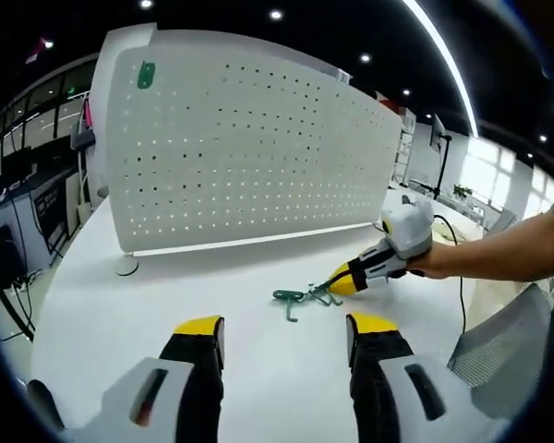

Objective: Insert the hook assembly into the mounting plate slot until the hook locks in place.

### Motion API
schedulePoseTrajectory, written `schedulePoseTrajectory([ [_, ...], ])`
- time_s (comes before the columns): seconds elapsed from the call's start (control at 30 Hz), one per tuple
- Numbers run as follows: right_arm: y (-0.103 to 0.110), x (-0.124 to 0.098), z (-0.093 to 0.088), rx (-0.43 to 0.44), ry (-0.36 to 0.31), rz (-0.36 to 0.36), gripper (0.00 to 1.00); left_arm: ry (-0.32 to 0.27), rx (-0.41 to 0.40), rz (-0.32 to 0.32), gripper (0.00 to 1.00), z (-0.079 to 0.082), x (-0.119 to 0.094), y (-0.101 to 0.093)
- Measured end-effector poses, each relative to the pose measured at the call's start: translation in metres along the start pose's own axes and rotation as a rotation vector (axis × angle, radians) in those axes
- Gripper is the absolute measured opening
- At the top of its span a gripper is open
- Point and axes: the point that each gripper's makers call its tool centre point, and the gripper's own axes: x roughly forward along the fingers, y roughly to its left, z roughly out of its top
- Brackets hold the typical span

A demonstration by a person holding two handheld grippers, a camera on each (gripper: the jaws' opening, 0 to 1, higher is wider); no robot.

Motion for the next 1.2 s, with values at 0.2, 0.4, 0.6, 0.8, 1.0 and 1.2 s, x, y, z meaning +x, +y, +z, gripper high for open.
schedulePoseTrajectory([
  [0.2,0.006,-0.004,0.0,0.007,-0.004,0.01,0.04,0.004,0.003,-0.009,0.53,0.0,0.001,-0.002],
  [0.4,0.012,-0.003,-0.004,-0.003,0.003,0.024,0.03,0.01,0.008,-0.016,0.53,-0.002,0.002,-0.004],
  [0.6,0.012,-0.002,-0.003,0.007,-0.023,0.026,0.02,0.015,0.006,-0.017,0.53,-0.003,0.002,-0.004],
  [0.8,0.013,-0.001,-0.003,0.004,-0.021,0.03,0.0,0.019,0.006,-0.018,0.52,-0.004,0.003,-0.004],
  [1.0,0.013,-0.006,0.002,0.016,-0.027,0.025,0.0,0.016,0.007,-0.021,0.52,-0.003,0.002,-0.005],
  [1.2,0.008,-0.013,0.009,0.019,-0.043,-0.003,0.0,0.014,0.012,-0.029,0.52,-0.003,0.002,-0.007],
])
